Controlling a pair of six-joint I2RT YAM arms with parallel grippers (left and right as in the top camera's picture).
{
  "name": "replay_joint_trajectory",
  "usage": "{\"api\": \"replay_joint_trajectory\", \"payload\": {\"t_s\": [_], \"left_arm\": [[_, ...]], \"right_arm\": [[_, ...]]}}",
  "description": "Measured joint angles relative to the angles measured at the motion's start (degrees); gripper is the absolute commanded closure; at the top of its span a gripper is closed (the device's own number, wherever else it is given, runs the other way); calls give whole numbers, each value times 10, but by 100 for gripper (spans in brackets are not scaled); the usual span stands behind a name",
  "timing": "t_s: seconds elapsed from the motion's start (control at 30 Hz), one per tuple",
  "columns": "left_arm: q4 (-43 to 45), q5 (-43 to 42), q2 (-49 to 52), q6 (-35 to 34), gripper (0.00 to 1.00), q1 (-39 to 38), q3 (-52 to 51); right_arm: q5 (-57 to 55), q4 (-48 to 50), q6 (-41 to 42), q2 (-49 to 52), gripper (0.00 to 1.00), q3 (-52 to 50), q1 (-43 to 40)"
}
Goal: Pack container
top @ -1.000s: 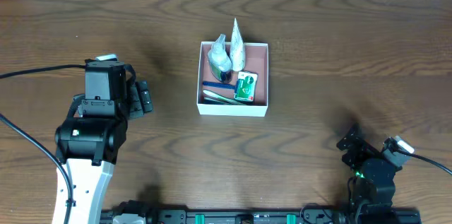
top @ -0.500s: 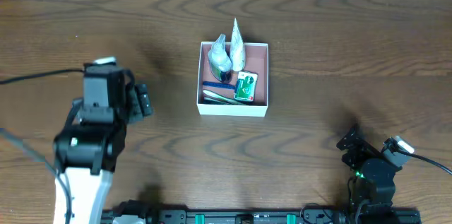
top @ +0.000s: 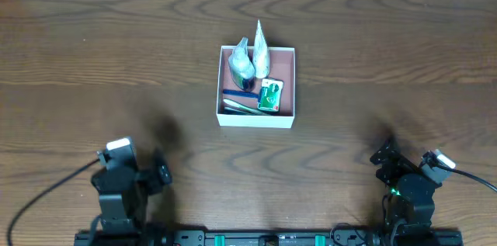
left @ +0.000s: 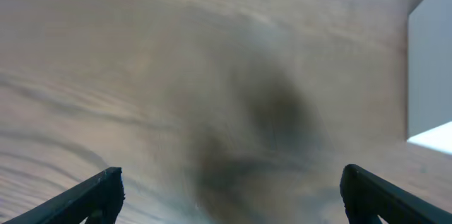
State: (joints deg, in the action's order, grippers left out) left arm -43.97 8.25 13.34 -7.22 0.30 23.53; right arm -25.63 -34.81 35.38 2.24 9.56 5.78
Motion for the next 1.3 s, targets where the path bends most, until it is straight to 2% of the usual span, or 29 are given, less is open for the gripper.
{"api": "replay_joint_trajectory", "payload": {"t_s": [0.3, 1.3], "left_arm": [[1, -46, -124, 2, 2, 7, -111], [6, -64, -127, 2, 2, -6, -126]], "right_arm": [[0, 0, 0, 0, 1, 0, 0], [0, 0, 0, 0, 1, 0, 0]]}}
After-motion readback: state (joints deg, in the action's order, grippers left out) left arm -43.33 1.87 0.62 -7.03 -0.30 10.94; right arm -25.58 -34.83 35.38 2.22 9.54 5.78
